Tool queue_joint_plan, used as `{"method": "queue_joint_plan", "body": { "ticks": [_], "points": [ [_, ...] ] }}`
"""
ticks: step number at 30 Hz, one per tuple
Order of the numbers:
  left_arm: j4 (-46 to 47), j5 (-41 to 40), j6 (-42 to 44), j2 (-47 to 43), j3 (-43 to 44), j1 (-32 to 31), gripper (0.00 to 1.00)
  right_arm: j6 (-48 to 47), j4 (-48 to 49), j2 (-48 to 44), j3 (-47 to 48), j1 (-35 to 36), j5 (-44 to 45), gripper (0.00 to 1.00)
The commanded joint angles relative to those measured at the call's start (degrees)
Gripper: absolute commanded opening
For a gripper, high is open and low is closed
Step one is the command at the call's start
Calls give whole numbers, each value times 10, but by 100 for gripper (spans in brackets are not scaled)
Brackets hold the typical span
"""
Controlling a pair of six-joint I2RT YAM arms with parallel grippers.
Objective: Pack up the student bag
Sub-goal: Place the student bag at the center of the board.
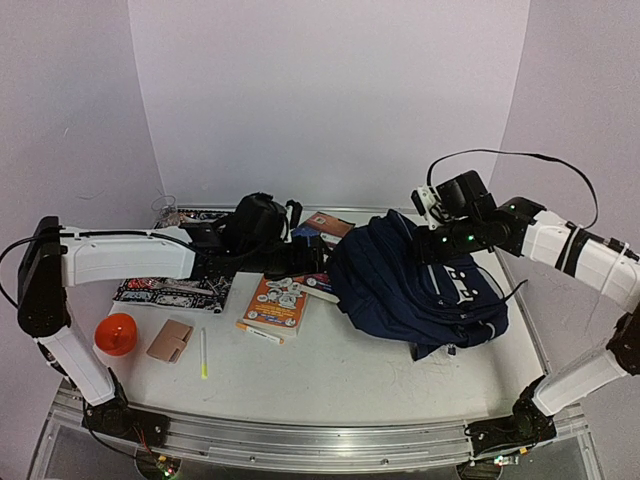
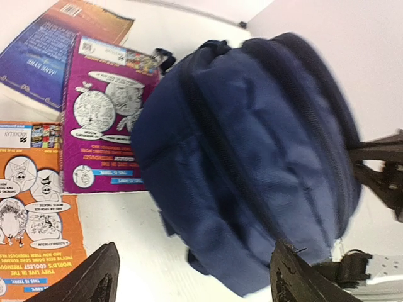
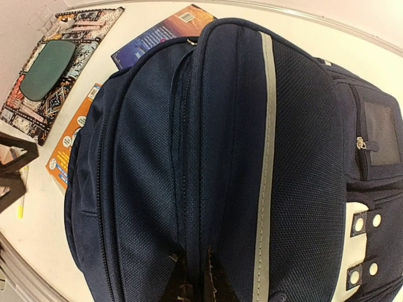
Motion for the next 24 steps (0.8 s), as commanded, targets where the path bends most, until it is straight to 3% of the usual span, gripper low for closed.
{"method": "queue_joint_plan", "body": {
  "ticks": [1,12,24],
  "points": [
    [5,22,-3,-23,-4,-1,85,-41,81,-14,19,2,-39,0],
    [5,47,11,17,69,-1,87,-140,78,-13,12,2,-171,0],
    [2,53,-2,33,32,-1,87,-178,80,47,-19,2,-171,3]
  ]
}}
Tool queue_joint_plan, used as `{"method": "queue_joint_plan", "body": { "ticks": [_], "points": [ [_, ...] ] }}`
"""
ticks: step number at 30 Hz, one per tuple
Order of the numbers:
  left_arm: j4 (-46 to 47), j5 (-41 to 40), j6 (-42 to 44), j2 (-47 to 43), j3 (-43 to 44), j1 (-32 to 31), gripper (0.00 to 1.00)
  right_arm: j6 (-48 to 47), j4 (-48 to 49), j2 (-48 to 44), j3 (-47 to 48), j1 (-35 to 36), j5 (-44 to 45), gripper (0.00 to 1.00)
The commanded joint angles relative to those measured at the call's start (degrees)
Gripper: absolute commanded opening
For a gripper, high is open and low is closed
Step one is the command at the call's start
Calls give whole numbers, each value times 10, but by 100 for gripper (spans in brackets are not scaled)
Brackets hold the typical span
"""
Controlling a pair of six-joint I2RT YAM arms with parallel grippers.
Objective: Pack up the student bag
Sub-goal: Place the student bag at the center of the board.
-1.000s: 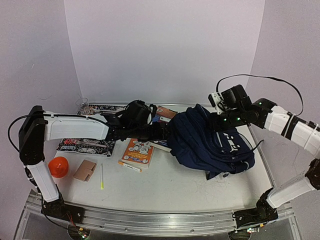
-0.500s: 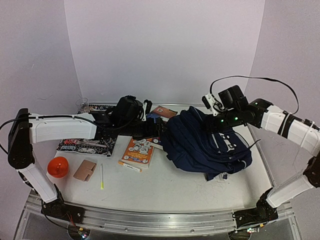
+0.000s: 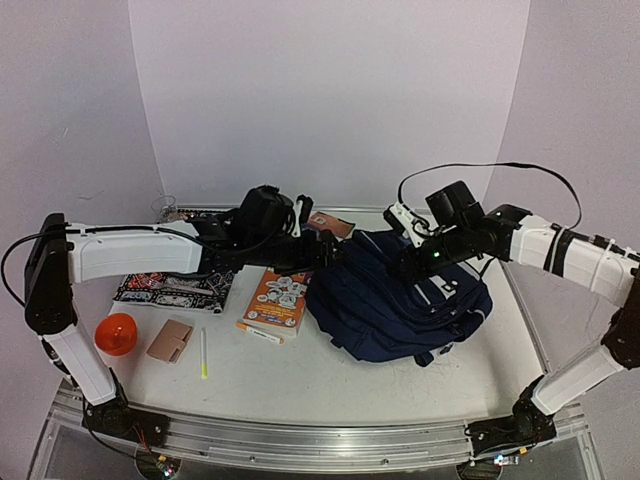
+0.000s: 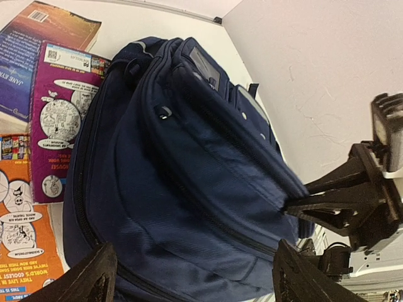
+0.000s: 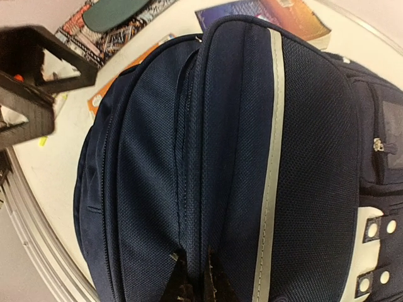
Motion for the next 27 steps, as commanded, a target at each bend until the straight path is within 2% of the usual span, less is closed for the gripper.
{"method": "queue_joint_plan", "body": {
  "ticks": [1,7,12,16,21,27],
  "points": [
    [2,12,-5,18,-10,-1,87,-20,62,28,6,1,-26,3],
    [2,30,-14,61,8,-3,87,-8,71,56,11,2,-3,13],
    [2,31,-14,83,10,-3,85,17,70,34,-10,1,18,36],
    [2,30,-12,93,5,-3,81,38,67,-9,-57,1,34,46],
    [2,21,-6,100,1,-3,79,78,61,-85,-131,-7,65,56],
    [-1,14,3,101,1,-3,78,133,47,-155,-212,-61,35,58]
  ]
}}
